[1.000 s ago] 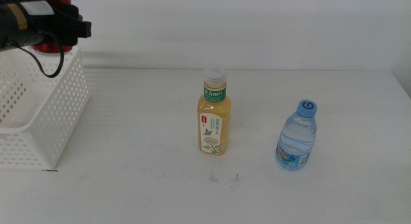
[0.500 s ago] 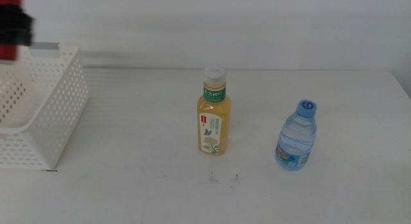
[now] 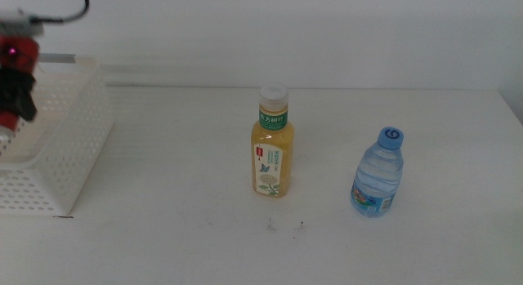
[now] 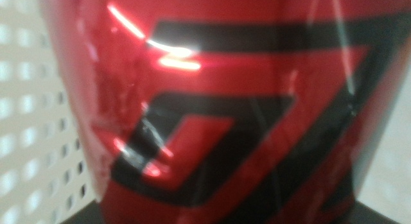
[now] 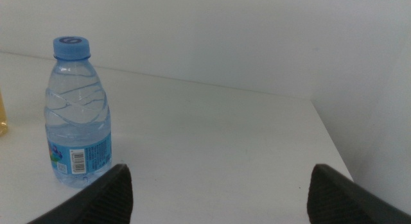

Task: Use arms to grab the bottles and put them into the dustbin to the left of the table.

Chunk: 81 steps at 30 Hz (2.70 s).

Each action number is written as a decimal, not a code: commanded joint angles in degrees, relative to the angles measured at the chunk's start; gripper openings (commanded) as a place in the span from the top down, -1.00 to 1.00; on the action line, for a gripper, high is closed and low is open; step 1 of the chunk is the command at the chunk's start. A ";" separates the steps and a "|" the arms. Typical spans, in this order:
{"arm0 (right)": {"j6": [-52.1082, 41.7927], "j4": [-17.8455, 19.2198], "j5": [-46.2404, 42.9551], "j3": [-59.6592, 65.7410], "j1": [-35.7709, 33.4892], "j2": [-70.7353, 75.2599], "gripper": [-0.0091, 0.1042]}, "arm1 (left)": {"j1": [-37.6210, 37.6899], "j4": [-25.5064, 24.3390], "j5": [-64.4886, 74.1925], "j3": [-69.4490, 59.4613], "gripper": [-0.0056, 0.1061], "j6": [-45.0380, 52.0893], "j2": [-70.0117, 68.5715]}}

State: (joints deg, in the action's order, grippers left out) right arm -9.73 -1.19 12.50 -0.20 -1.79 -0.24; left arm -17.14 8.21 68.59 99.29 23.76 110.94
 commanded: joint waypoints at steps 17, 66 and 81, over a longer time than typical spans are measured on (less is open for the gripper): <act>-0.33 0.59 -0.52 0.20 0.29 0.24 -0.72 | -0.53 0.53 -6.53 0.87 0.45 1.75 8.17; -0.33 0.59 -0.52 0.20 0.29 0.24 -0.72 | 54.57 4.44 -82.54 -89.63 -0.77 -15.26 -70.08; -0.33 0.59 -0.52 0.20 0.29 0.24 -0.72 | 54.57 0.82 -96.55 -90.61 -0.77 -16.90 -60.36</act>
State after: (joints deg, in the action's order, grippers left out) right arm -9.73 -1.19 12.50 -0.20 -1.79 -0.24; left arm 37.08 9.46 -23.61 8.62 8.38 47.63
